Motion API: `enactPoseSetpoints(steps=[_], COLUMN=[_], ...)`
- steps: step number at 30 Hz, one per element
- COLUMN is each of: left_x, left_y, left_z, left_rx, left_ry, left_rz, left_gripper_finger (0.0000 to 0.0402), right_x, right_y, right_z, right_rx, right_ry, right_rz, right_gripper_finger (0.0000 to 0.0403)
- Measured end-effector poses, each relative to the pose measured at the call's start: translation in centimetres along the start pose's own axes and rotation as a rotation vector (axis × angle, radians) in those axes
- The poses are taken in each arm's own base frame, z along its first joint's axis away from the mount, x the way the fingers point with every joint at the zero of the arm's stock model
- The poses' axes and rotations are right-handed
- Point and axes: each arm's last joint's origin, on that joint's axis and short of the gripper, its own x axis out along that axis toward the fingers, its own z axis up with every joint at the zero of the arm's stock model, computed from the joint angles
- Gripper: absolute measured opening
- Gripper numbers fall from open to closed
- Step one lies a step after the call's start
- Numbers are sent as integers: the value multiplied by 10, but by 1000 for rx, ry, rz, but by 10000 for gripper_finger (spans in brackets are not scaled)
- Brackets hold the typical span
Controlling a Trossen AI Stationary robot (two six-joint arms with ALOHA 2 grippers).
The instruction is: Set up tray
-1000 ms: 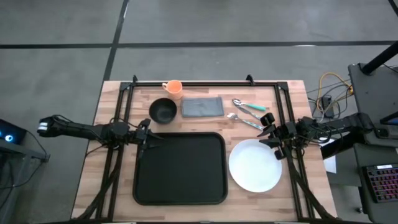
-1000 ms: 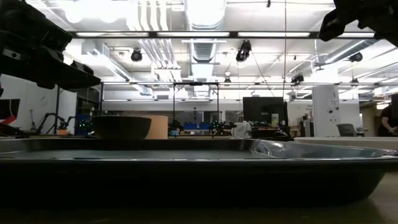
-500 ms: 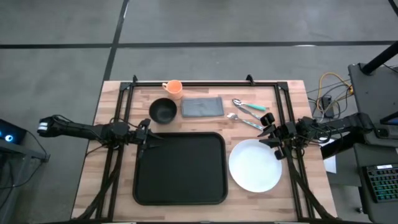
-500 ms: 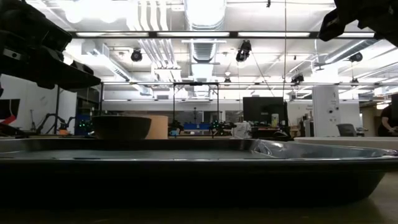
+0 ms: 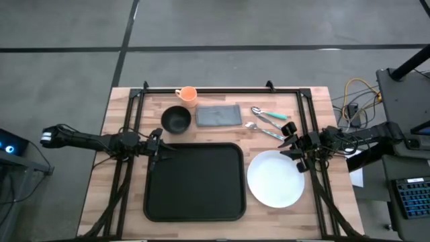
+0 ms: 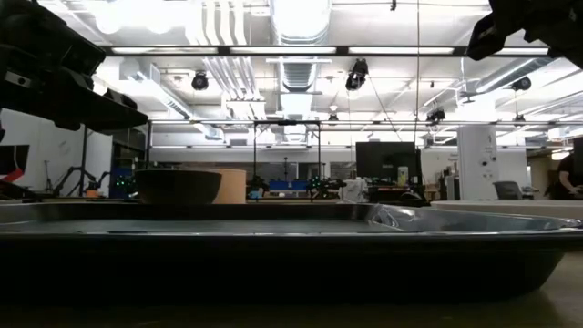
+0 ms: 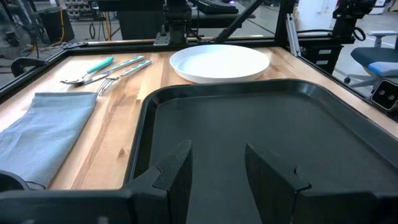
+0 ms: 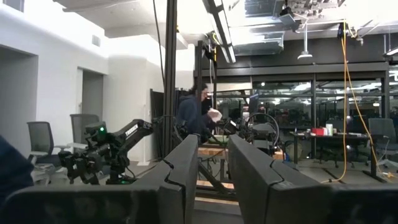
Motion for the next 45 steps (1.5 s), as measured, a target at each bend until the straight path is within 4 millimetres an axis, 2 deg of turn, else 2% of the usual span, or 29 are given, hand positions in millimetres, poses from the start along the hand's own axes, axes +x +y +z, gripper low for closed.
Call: enactPoseSetpoints(steps=[34,45], left_x=[0,-4], left_y=[0,1], left_z=[0,28], left_rx=[0,114], left_ry=[-4,-297], left_rz=[4,28], left_gripper_finger=[130,130], right_x=[0,0], right_y=[0,0], right_z=[0,0], right_rx=[0,0], right_ry=[0,0], right_rz=[0,0], right_gripper_finger=[71,78])
